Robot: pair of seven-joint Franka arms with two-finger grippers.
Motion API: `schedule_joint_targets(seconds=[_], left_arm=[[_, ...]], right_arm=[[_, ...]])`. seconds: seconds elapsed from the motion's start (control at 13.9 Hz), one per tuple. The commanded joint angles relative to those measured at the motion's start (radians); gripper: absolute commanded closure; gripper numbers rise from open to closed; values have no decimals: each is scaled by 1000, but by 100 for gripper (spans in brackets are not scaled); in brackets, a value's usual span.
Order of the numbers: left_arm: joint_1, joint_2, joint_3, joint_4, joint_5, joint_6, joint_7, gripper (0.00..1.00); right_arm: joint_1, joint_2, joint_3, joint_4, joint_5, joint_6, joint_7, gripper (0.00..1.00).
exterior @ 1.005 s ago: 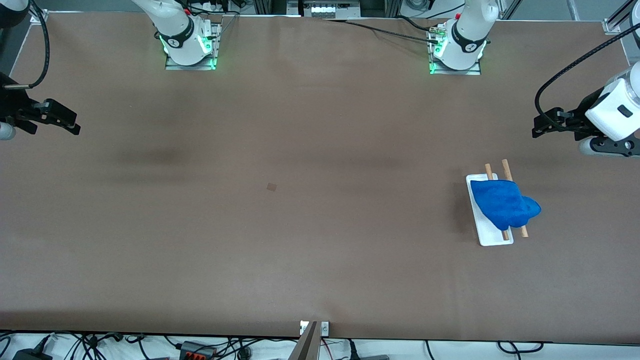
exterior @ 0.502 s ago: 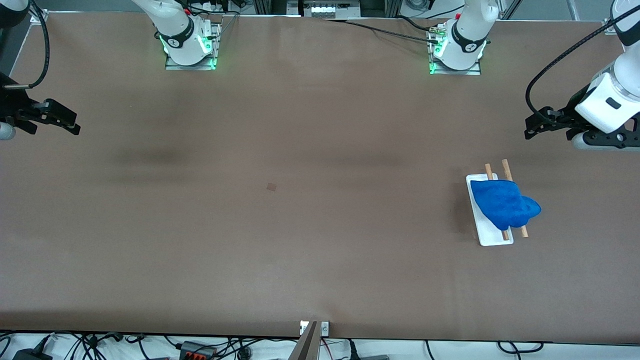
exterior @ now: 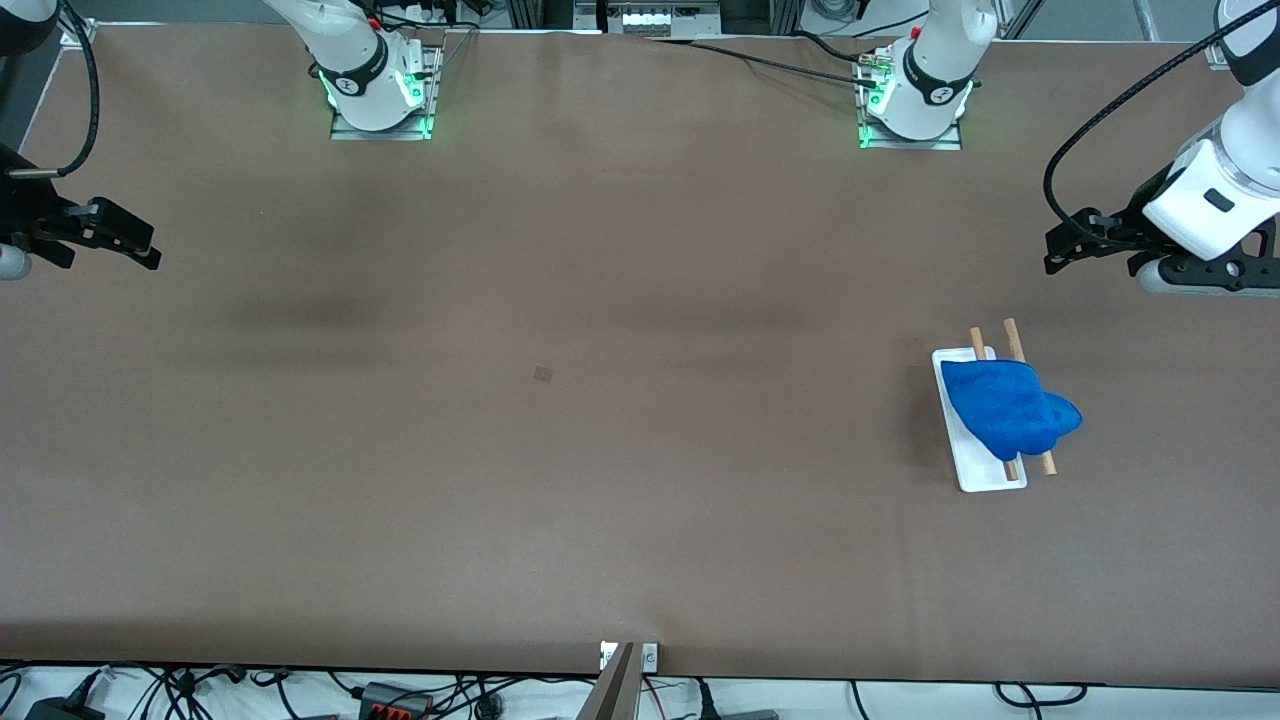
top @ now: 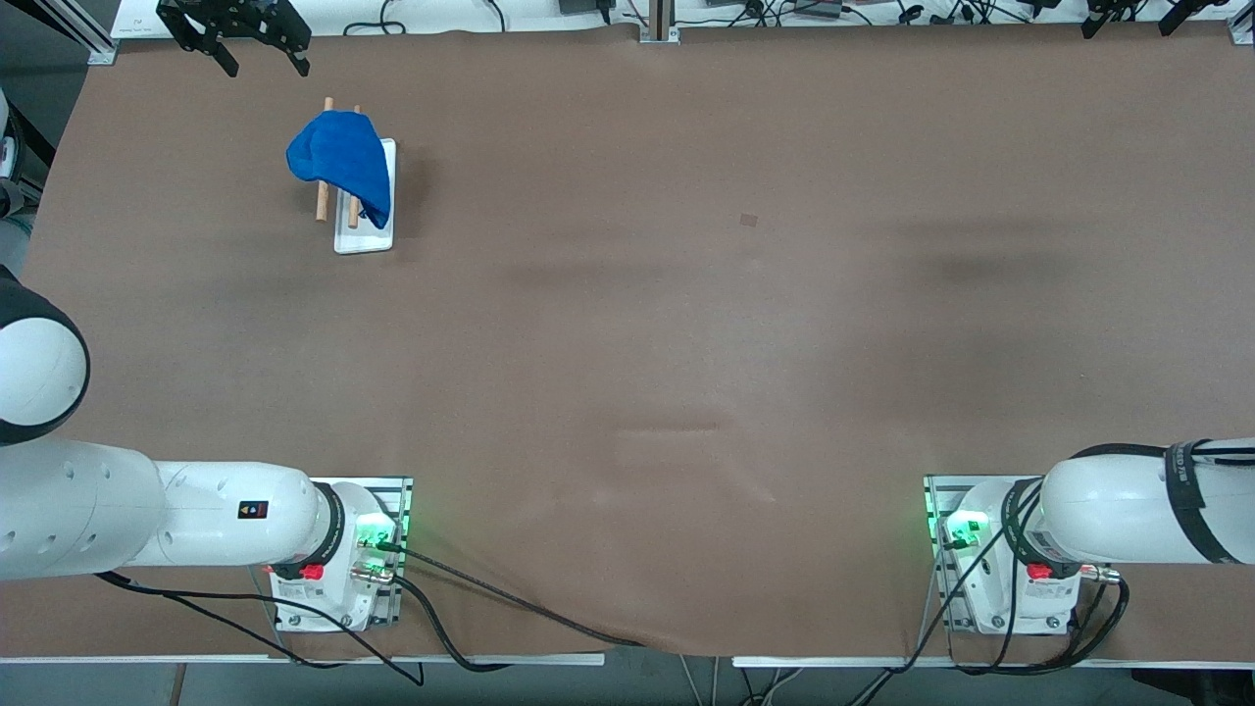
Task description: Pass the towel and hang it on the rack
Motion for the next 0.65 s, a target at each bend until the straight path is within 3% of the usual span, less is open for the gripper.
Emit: schedule_joint_targets(seconds=[0.0,0.57], left_arm=[[-12,-24,7,-19,-8,0,-9,0],[-18,-27,6,-18,0,0,-4,0]], right_arm=[[-1,-14,1,3,2,-31,-5,0],[-3,-12,0,3,4,-23,-7,0]])
